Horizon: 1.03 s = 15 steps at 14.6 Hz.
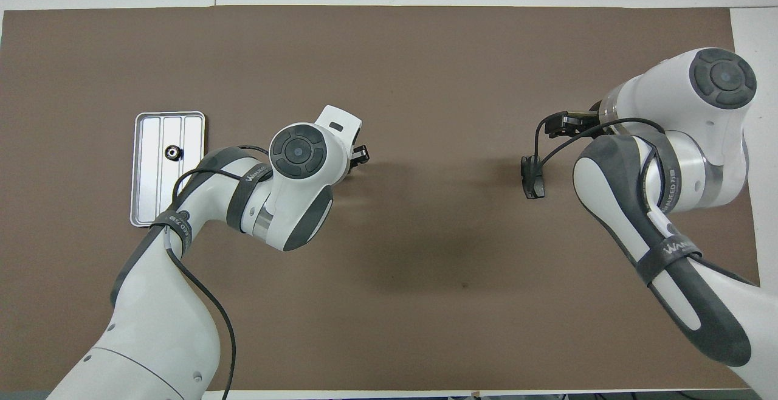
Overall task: Place bearing gear from tray to pile
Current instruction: 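Carry the bearing to the table center and release it with the left gripper, then grasp the center bearing with the right gripper while the left gripper withdraws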
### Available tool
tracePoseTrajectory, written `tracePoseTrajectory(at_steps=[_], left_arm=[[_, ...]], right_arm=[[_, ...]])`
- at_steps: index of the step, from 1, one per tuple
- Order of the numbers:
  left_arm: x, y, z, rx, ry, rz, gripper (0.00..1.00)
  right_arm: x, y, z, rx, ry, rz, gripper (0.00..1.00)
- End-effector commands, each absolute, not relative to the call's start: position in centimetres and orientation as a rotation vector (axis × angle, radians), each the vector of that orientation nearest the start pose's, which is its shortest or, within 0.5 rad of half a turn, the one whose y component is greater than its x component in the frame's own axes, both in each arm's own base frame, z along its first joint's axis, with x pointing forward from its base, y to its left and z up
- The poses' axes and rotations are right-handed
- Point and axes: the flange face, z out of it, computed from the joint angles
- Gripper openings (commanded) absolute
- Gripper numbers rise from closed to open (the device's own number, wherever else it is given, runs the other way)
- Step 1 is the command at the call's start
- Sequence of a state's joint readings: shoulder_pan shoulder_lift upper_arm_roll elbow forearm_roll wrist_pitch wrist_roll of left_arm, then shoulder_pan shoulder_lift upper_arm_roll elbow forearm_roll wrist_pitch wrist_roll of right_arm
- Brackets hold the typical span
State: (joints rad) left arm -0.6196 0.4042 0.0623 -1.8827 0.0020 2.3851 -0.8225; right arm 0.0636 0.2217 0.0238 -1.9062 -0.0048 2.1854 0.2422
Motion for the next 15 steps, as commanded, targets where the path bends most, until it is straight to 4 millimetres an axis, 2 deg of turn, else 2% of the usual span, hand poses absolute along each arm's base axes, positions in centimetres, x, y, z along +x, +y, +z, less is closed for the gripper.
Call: tracePoseTrajectory(at_steps=[1, 3, 5, 7, 8, 10, 12, 13, 15], left_arm=[[56.7, -32.0, 34.5, -3.096, -0.425, -0.098, 1.00], [57.6, -28.8, 38.8, -3.109, -0.380, -0.116, 1.00], [58.8, -24.6, 41.7, -3.111, -0.378, -0.136, 1.00], [60.4, -18.7, 43.6, -3.101, -0.339, -0.114, 1.00], [61.0, -15.2, 43.9, -3.091, -0.346, -0.085, 1.00], [62.2, -7.6, 44.7, -3.091, -0.297, -0.089, 1.00], [63.1, -1.6, 45.1, -3.094, -0.193, -0.126, 1.00], [63.5, 0.9, 45.4, -3.093, -0.153, -0.167, 1.00], [63.8, 4.0, 45.3, -3.084, -0.162, -0.228, 1.00]], right_arm=[[61.2, 5.7, 39.1, -3.097, 0.240, -0.098, 0.99], [61.2, 7.8, 39.3, -3.083, 0.361, -0.089, 0.99], [60.6, 12.8, 39.8, -3.056, 0.494, -0.088, 0.98], [59.6, 18.6, 40.8, -3.022, 0.614, -0.084, 0.98], [59.4, 21.9, 41.1, -3.012, 0.662, -0.065, 0.97], [60.2, 26.8, 41.7, -2.981, 0.755, -0.056, 0.97], [60.1, 31.1, 41.2, -2.976, 0.753, -0.051, 0.97], [59.9, 33.1, 40.3, -2.984, 0.759, -0.033, 0.96], [59.3, 38.6, 36.6, -3.035, 0.777, 0.021, 0.94]])
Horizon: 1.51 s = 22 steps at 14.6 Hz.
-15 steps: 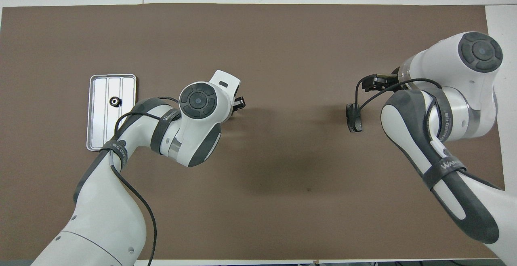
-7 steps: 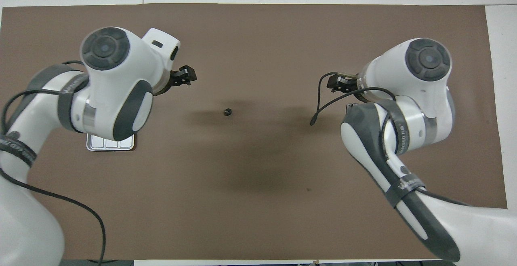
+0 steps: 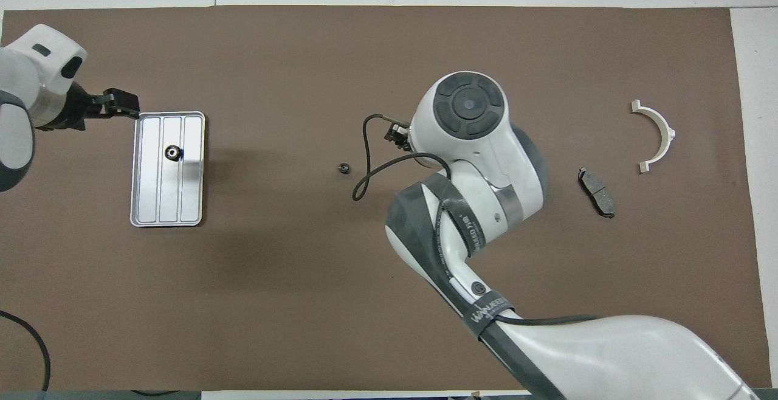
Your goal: Place bearing gear from tray to pile
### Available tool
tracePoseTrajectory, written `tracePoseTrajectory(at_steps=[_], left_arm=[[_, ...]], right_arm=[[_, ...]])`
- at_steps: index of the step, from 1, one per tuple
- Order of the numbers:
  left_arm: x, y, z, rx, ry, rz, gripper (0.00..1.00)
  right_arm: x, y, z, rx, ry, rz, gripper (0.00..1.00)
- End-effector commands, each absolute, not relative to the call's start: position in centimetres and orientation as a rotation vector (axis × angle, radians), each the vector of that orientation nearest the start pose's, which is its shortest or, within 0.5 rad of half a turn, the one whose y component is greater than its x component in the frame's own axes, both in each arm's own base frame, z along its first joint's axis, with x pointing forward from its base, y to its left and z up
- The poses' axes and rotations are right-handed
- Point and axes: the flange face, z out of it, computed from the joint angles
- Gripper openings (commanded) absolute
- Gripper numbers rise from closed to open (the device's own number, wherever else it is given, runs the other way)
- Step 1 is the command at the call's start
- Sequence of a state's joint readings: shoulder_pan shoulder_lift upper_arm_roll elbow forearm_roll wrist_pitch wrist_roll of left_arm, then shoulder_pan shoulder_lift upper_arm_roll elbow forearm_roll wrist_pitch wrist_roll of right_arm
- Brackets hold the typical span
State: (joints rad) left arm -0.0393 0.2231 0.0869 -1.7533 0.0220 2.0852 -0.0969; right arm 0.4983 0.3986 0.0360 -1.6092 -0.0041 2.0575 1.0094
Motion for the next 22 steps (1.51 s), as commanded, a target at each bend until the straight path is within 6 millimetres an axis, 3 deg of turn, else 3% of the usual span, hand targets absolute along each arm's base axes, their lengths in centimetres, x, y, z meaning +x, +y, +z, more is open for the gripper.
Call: tracePoseTrajectory(at_steps=[1, 4, 6, 8, 10, 13, 17, 22], left_arm=[[63.6, 4.3, 44.8, -3.084, -0.168, -0.230, 1.00], [63.3, 3.4, 41.0, -3.096, -0.155, -0.206, 1.00], [62.5, 2.6, 38.5, -3.105, -0.154, -0.190, 1.00], [61.2, 1.0, 35.5, -3.131, -0.148, -0.158, 1.00], [59.4, 0.6, 32.5, -3.133, -0.169, -0.174, 1.00], [59.1, -1.0, 31.8, -3.137, -0.181, -0.191, 1.00], [59.0, -1.2, 30.8, -3.134, -0.173, -0.239, 0.99], [60.0, -0.1, 30.3, -3.126, -0.177, -0.278, 0.96]], right_arm=[[60.1, 40.7, 35.5, -3.021, 0.822, 0.019, 0.93], [60.5, 44.5, 33.5, -3.030, 0.812, 0.020, 0.92], [60.5, 44.9, 33.0, -3.042, 0.802, 0.015, 0.92], [59.6, 47.0, 31.6, -3.072, 0.749, -0.002, 0.92], [59.4, 48.2, 30.4, -3.079, 0.733, -0.002, 0.92], [59.2, 49.5, 28.7, -3.092, 0.716, -0.004, 0.92], [59.1, 49.5, 28.5, -3.123, 0.696, -0.040, 0.90], [59.1, 49.5, 28.4, -3.124, 0.702, -0.051, 0.76]])
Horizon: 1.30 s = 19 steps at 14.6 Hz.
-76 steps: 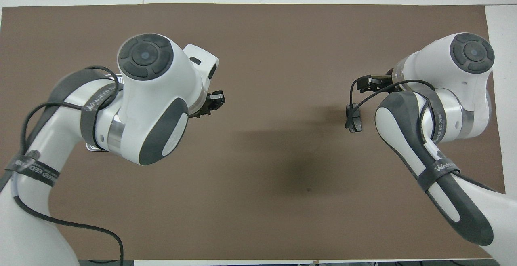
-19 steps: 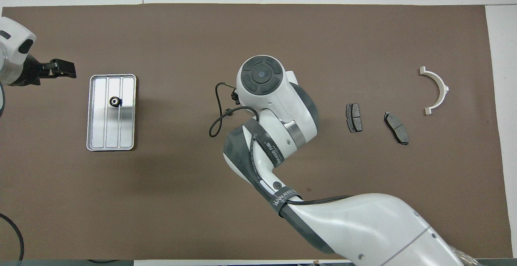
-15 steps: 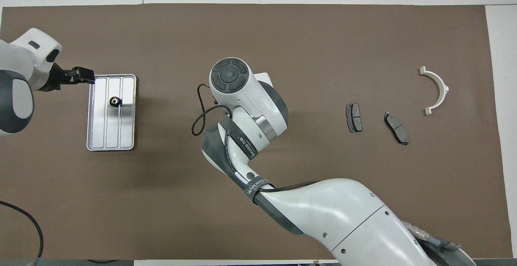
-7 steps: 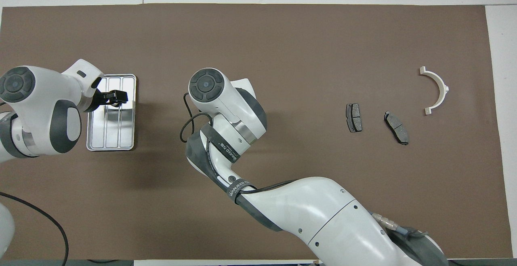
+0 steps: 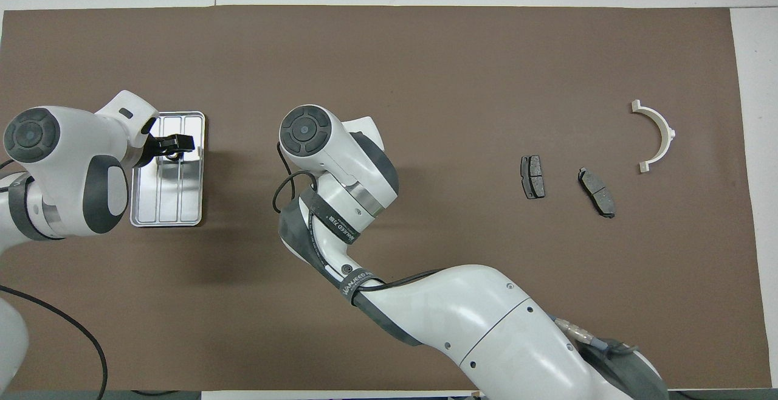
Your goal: Place bearing gear from tray to pile
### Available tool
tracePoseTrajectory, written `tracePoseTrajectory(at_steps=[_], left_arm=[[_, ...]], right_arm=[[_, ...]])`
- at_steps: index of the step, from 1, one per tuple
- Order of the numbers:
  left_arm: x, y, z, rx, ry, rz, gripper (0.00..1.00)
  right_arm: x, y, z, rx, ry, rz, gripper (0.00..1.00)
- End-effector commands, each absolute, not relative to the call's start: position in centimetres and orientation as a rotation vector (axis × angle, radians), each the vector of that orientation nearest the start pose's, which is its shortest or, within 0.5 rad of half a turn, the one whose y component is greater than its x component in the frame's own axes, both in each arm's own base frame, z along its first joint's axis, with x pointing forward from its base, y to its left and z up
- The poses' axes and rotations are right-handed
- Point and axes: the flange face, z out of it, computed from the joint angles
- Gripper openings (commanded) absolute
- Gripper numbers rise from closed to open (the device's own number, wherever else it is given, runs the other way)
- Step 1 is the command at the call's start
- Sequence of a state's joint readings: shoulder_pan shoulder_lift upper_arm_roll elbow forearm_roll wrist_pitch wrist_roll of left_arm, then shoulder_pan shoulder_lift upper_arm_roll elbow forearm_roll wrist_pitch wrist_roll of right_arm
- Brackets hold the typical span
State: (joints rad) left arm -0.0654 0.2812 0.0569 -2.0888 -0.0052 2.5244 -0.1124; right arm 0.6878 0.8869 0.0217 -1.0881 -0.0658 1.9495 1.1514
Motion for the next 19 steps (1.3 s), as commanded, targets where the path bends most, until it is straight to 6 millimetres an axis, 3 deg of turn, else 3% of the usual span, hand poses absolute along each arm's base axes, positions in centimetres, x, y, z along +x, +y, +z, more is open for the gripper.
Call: tracePoseTrajectory(at_steps=[1, 2, 5, 8, 9, 10, 13, 14, 15, 16, 17, 19], left_arm=[[60.0, -0.1, 30.2, -3.126, -0.177, -0.276, 0.95], [59.9, -0.1, 30.1, -3.126, -0.179, -0.271, 0.95], [59.6, -0.3, 29.6, -3.127, -0.185, -0.259, 0.94], [59.5, -0.5, 29.4, -3.127, -0.187, -0.271, 0.94], [59.5, -0.6, 29.4, -3.127, -0.185, -0.274, 0.93], [59.3, -0.6, 29.2, -3.127, -0.182, -0.266, 0.90], [59.3, -0.6, 29.2, -3.127, -0.182, -0.271, 0.56], [59.3, -0.6, 29.1, -3.127, -0.182, -0.266, 0.45], [59.4, -0.6, 29.2, -3.127, -0.180, -0.271, 0.28], [59.3, -0.6, 29.1, -3.127, -0.177, -0.269, 0.06], [59.4, -0.6, 29.3, -3.127, -0.177, -0.274, 0.00], [60.0, -0.9, 29.9, -3.127, -0.177, -0.278, 0.00]], right_arm=[[59.1, 49.6, 28.4, -3.121, 0.708, -0.048, 0.68], [59.1, 49.6, 28.5, -3.118, 0.710, -0.051, 0.55], [59.1, 49.6, 28.5, -3.109, 0.721, -0.055, 0.39], [59.1, 49.6, 28.4, -3.105, 0.739, -0.055, 0.07], [59.1, 49.6, 28.4, -3.104, 0.738, -0.058, 0.00], [59.1, 49.6, 28.4, -3.104, 0.738, -0.058, 0.00], [59.2, 49.3, 28.4, -3.114, 0.744, -0.052, 0.00], [59.8, 48.6, 29.1, -3.112, 0.755, -0.060, 0.00], [60.5, 47.4, 30.2, -3.112, 0.768, -0.062, 0.00], [61.5, 45.5, 32.3, -3.129, 0.756, -0.043, 0.00], [62.0, 43.6, 34.9, -3.160, 0.686, -0.010, 0.00], [64.2, 36.5, 40.8, -3.193, 0.549, 0.081, 0.00]])
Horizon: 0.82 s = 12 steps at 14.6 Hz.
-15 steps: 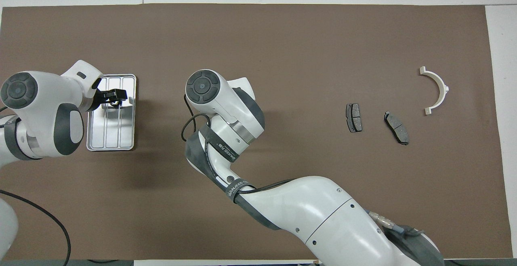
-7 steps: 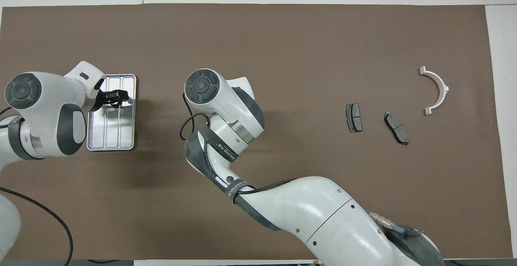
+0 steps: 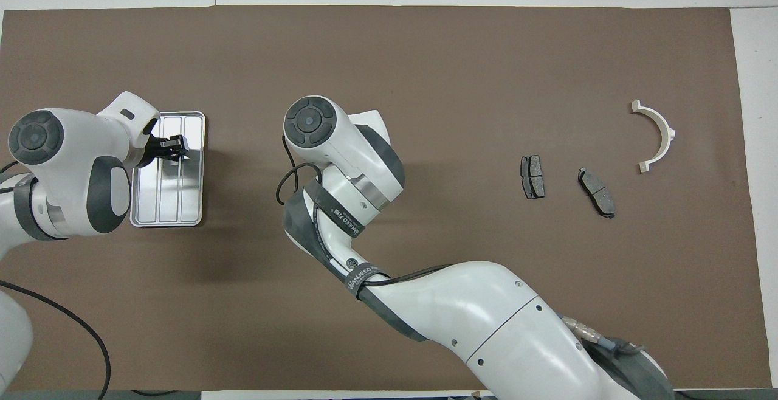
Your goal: Place bearing gear from tray to pile
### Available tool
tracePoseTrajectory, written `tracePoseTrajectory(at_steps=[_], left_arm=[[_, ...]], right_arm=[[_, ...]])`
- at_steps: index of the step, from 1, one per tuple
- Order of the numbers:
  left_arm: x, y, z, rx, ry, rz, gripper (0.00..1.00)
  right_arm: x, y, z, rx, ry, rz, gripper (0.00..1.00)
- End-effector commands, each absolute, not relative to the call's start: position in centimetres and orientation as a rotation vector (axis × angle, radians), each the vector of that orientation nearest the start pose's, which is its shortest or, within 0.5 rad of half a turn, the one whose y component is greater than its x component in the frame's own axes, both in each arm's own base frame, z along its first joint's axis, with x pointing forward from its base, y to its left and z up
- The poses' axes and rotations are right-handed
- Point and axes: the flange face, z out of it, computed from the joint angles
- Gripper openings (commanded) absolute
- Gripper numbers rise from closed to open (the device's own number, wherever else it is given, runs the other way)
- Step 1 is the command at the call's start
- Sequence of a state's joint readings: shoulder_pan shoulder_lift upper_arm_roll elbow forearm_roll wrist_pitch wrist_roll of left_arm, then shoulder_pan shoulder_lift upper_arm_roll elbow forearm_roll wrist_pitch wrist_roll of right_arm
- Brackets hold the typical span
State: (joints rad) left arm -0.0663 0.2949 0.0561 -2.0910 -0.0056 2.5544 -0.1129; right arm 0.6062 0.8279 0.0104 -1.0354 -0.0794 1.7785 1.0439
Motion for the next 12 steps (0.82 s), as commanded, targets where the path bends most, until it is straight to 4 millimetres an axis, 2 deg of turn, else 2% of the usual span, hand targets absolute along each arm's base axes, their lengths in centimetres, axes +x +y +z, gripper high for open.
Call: tracePoseTrajectory(at_steps=[1, 2, 3, 4, 5, 6, 7, 8, 10, 12], left_arm=[[60.7, -1.0, 30.9, -3.128, -0.174, -0.283, 0.00], [61.5, -1.1, 32.9, -3.131, -0.174, -0.240, 0.00], [62.6, -1.4, 36.2, -3.136, -0.168, -0.180, 0.00], [63.8, -1.9, 40.8, -3.141, -0.160, -0.105, 0.00], [64.8, -3.0, 45.2, -3.147, -0.180, -0.067, 0.00], [65.2, -4.9, 48.2, -3.158, -0.226, -0.062, 0.00], [65.0, -7.5, 50.1, -3.158, -0.251, -0.057, 0.00], [64.3, -9.9, 50.9, -3.162, -0.273, -0.049, 0.00], [62.1, -18.3, 50.7, -3.146, -0.313, -0.009, 0.00], [59.4, -24.7, 50.0, -3.148, -0.384, -0.047, 0.00]], right_arm=[[64.9, 33.1, 43.7, -3.201, 0.437, 0.115, 0.00], [65.9, 28.5, 45.6, -3.216, 0.313, 0.166, 0.00], [66.6, 24.8, 46.8, -3.224, 0.203, 0.203, 0.00], [67.4, 21.2, 47.4, -3.224, 0.111, 0.231, 0.00], [68.3, 17.6, 47.6, -3.222, 0.039, 0.238, 0.00], [69.1, 14.8, 47.3, -3.217, -0.024, 0.237, 0.00], [69.7, 11.7, 46.4, -3.208, -0.064, 0.236, 0.00], [69.9, 8.3, 45.4, -3.202, -0.081, 0.227, 0.00], [69.3, 2.8, 41.5, -3.195, -0.167, 0.133, 0.00], [68.5, 0.0, 37.3, -3.210, -0.177, 0.056, 0.00]])
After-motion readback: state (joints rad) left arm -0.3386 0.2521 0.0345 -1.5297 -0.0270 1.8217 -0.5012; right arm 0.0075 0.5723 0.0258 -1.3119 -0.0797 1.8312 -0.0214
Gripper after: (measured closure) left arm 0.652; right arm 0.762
